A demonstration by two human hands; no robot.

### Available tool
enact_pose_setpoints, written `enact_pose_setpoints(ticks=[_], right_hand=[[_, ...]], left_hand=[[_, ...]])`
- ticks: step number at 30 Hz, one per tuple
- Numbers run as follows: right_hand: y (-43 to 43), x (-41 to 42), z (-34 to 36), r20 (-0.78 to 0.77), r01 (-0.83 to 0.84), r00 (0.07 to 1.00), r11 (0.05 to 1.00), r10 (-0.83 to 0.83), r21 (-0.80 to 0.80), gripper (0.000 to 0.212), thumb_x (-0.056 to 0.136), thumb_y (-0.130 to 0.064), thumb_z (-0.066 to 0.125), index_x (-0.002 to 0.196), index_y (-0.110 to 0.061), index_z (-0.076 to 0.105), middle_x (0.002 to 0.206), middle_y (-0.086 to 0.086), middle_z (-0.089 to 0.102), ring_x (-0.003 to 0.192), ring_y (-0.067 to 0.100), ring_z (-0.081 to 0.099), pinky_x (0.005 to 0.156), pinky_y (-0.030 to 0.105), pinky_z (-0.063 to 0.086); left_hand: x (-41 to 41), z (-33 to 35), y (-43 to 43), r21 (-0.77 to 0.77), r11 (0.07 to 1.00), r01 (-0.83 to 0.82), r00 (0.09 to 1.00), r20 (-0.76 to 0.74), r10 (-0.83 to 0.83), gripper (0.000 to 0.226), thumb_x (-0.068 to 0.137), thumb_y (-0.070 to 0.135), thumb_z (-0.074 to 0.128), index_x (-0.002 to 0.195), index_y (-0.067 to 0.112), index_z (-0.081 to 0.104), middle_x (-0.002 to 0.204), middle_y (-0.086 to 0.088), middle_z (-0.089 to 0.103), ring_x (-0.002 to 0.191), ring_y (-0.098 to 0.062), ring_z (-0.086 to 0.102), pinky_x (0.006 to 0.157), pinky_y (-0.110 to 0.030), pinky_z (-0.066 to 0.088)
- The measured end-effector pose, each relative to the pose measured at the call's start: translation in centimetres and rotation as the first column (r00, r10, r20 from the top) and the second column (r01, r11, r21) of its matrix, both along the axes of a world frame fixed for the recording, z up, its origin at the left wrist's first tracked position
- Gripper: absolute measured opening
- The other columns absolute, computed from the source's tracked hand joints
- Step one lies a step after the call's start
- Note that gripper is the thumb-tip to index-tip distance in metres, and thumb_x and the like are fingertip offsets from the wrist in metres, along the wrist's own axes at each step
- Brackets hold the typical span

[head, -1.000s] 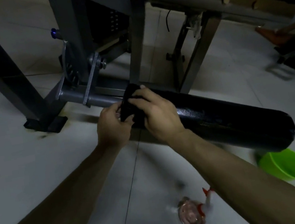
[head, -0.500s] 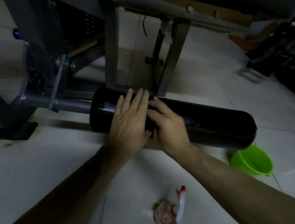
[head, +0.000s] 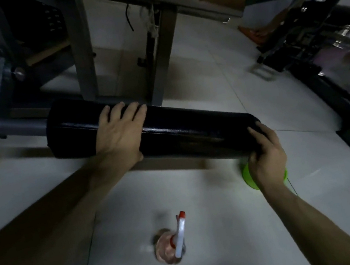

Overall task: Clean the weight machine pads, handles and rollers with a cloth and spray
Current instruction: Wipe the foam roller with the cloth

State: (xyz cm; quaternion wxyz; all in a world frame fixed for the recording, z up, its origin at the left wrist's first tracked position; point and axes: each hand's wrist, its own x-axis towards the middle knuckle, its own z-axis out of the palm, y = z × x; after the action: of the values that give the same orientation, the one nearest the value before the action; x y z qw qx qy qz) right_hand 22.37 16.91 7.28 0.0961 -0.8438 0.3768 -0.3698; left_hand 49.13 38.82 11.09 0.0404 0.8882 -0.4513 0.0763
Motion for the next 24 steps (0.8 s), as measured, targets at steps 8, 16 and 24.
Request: enact_pose_setpoints(ticks=[8, 16, 24], right_hand=[[6.4, 8.3, 0.6, -0.032, -0.283, 0.959, 0.954, 0.281, -0.096, 0.069, 0.07, 0.012, 0.055, 0.134, -0.011, 0.067, 0.146, 0.007, 0.056, 0.142, 0.027, 0.049, 0.113, 0.034, 0.044], [0.8, 1.6, 0.9, -0.119, -0.155, 0.983, 0.981, 0.141, -0.117, 0.078, 0.065, 0.011, 0.057, 0.138, -0.015, 0.065, 0.148, 0.002, 0.054, 0.137, 0.023, 0.052, 0.108, 0.032, 0.048], [5.8, 6.9, -0.3, -0.089, -0.223, 0.972, 0.972, 0.216, -0.079, 0.072, 0.071, 0.016, 0.056, 0.138, -0.011, 0.064, 0.153, 0.006, 0.051, 0.152, 0.029, 0.035, 0.115, 0.032, 0.039]], left_hand=[[0.4, 1.8, -0.4, 0.041, 0.999, 0.028, 0.998, -0.066, -0.025, 0.133, 0.058, 0.05, 0.093, 0.161, 0.024, 0.014, 0.165, 0.002, 0.024, 0.151, -0.029, 0.02, 0.125, -0.049, 0.012], [0.3, 2.1, -0.1, 0.026, 0.999, 0.023, 0.996, -0.092, -0.02, 0.134, 0.056, 0.052, 0.093, 0.161, 0.026, 0.014, 0.166, 0.004, 0.023, 0.152, -0.027, 0.019, 0.125, -0.046, 0.011], [1.2, 0.0, 2.1, -0.163, 0.986, -0.018, 0.998, -0.055, 0.009, 0.142, 0.051, 0.063, 0.092, 0.161, 0.017, 0.015, 0.17, -0.007, 0.016, 0.156, -0.031, 0.009, 0.127, -0.049, 0.003]])
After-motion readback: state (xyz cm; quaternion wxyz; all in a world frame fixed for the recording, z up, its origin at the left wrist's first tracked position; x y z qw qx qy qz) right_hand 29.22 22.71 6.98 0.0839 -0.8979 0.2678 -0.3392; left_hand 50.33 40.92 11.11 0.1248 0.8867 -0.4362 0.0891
